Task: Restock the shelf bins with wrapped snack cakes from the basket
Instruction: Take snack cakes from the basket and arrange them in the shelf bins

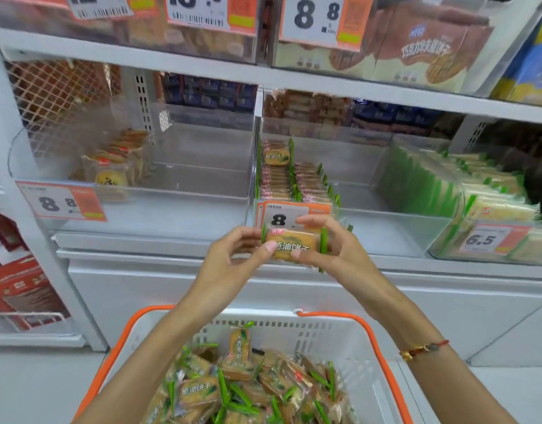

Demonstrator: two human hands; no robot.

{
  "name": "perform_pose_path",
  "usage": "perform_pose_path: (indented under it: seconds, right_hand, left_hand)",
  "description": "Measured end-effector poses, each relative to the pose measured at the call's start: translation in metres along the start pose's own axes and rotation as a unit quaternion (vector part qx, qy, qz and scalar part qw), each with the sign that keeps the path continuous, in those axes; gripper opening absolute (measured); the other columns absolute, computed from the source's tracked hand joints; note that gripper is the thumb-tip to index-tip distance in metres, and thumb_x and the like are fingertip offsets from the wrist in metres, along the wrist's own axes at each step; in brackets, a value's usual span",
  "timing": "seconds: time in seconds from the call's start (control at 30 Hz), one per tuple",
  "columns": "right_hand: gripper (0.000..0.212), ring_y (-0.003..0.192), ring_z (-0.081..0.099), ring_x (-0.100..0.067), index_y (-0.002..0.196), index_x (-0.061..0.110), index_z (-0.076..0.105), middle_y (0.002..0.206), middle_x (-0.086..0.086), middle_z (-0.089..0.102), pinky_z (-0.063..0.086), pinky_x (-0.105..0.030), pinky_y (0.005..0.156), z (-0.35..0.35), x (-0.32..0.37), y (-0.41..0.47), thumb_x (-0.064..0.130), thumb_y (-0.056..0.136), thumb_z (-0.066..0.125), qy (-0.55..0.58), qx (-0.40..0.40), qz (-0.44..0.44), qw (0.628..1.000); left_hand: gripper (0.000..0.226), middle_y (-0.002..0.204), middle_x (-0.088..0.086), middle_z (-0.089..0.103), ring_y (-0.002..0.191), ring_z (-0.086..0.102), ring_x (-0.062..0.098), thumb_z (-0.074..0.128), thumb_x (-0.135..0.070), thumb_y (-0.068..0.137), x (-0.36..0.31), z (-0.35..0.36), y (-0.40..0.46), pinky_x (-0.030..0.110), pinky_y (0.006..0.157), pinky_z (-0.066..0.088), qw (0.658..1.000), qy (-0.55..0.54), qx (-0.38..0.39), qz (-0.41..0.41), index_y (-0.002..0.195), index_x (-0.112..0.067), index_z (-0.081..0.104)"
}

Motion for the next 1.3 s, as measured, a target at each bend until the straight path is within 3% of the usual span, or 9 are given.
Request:
perform_pose_path:
  seconds: [0.1, 0.17, 0.27, 0.37, 0.53, 0.73, 0.93, 1.07, 1.3]
  right_hand:
    - [0.033, 0.091, 0.067, -0.013, 0.103, 0.022, 0.068, 0.103, 0.0, 0.07, 0.054, -0.025, 0.076, -0.01, 0.04, 0.019, 0.004, 0.077, 0.076, -0.04, 0.021, -0.07, 0.997]
    - [0.03, 0.087, 0.067, -0.011, 0.099, 0.021, 0.069, 0.101, 0.0, 0.071, 0.055, -0.022, 0.072, -0.023, 0.059, 0.04, 0.002, 0.077, 0.076, -0.054, -0.003, -0.103, 0.993]
    - [0.027, 0.08, 0.061, -0.009, 0.1, 0.021, 0.067, 0.097, 0.006, 0.066, 0.049, -0.013, 0.061, -0.047, 0.071, 0.084, 0.007, 0.078, 0.076, -0.09, -0.078, -0.113, 0.986]
    - [0.033, 0.092, 0.057, -0.008, 0.112, 0.019, 0.064, 0.103, 0.009, 0.06, 0.043, -0.009, 0.061, -0.059, 0.062, 0.141, 0.018, 0.081, 0.075, -0.199, -0.099, -0.092, 0.971]
    - [0.031, 0.105, 0.059, -0.015, 0.107, 0.02, 0.066, 0.113, 0.001, 0.065, 0.042, -0.017, 0.079, -0.051, 0.035, 0.217, 0.016, 0.079, 0.077, -0.272, -0.087, -0.095, 0.954]
    - [0.026, 0.101, 0.058, -0.016, 0.105, 0.026, 0.062, 0.112, 0.002, 0.064, 0.041, -0.022, 0.077, -0.032, 0.009, 0.258, 0.019, 0.082, 0.072, -0.334, -0.098, -0.113, 0.931]
    - [0.029, 0.114, 0.05, -0.02, 0.115, 0.027, 0.063, 0.119, 0.001, 0.056, 0.042, -0.03, 0.083, -0.022, 0.024, 0.25, 0.029, 0.087, 0.067, -0.536, -0.122, -0.198, 0.811]
    - [0.03, 0.114, 0.051, -0.022, 0.119, 0.029, 0.06, 0.121, 0.001, 0.057, 0.045, -0.033, 0.085, -0.015, 0.023, 0.252, 0.028, 0.09, 0.064, -0.542, -0.11, -0.208, 0.807]
    - [0.026, 0.105, 0.056, -0.021, 0.114, 0.029, 0.063, 0.115, 0.0, 0.057, 0.04, -0.026, 0.081, -0.014, 0.017, 0.255, 0.022, 0.089, 0.065, -0.501, -0.085, -0.182, 0.842]
  left_hand:
    - [0.007, 0.09, -0.014, 0.067, 0.086, 0.06, -0.005, 0.06, -0.022, 0.091, -0.04, -0.016, 0.031, 0.009, 0.076, 0.046, 0.993, 0.018, -0.062, 0.094, 0.094, -0.027, 0.064]
    - [0.01, 0.096, -0.018, 0.065, 0.093, 0.059, -0.002, 0.059, -0.024, 0.093, -0.057, -0.029, 0.055, 0.012, 0.08, 0.045, 0.983, 0.063, -0.108, 0.133, 0.097, -0.032, 0.061]
    - [0.023, 0.115, -0.02, 0.057, 0.101, 0.056, 0.003, 0.057, -0.031, 0.094, -0.057, -0.039, 0.093, 0.017, 0.079, 0.041, 0.97, 0.184, -0.117, 0.109, 0.116, -0.033, 0.052]
    - [0.036, 0.13, -0.019, 0.05, 0.106, 0.054, 0.001, 0.05, -0.041, 0.095, -0.042, -0.036, 0.117, 0.028, 0.087, 0.044, 0.959, 0.266, -0.062, 0.078, 0.13, -0.033, 0.045]
    - [0.032, 0.12, -0.033, 0.054, 0.102, 0.058, -0.004, 0.049, -0.049, 0.092, -0.029, -0.037, 0.119, 0.042, 0.088, 0.053, 0.973, 0.219, -0.013, 0.075, 0.124, -0.044, 0.05]
    - [0.032, 0.117, -0.035, 0.057, 0.1, 0.061, -0.005, 0.056, -0.055, 0.088, -0.026, -0.041, 0.124, 0.046, 0.088, 0.053, 0.983, 0.173, -0.003, 0.066, 0.119, -0.047, 0.055]
    - [0.04, 0.115, -0.033, 0.058, 0.098, 0.062, -0.004, 0.052, -0.058, 0.078, -0.026, -0.04, 0.125, 0.048, 0.086, 0.053, 0.984, 0.164, -0.011, 0.072, 0.115, -0.047, 0.056]
    - [0.032, 0.114, -0.034, 0.058, 0.099, 0.062, -0.006, 0.056, -0.054, 0.085, -0.026, -0.041, 0.125, 0.047, 0.086, 0.054, 0.983, 0.166, -0.016, 0.074, 0.116, -0.047, 0.055]
    - [0.028, 0.115, -0.033, 0.058, 0.1, 0.061, -0.005, 0.056, -0.05, 0.089, -0.024, -0.041, 0.125, 0.047, 0.087, 0.053, 0.982, 0.175, -0.016, 0.074, 0.117, -0.047, 0.055]
Point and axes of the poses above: each hand's wrist, its own y-axis towards the middle knuckle, its own z-axis out of the palm, x = y × z, the point moved 8 cm from there along y, towards the middle knuckle
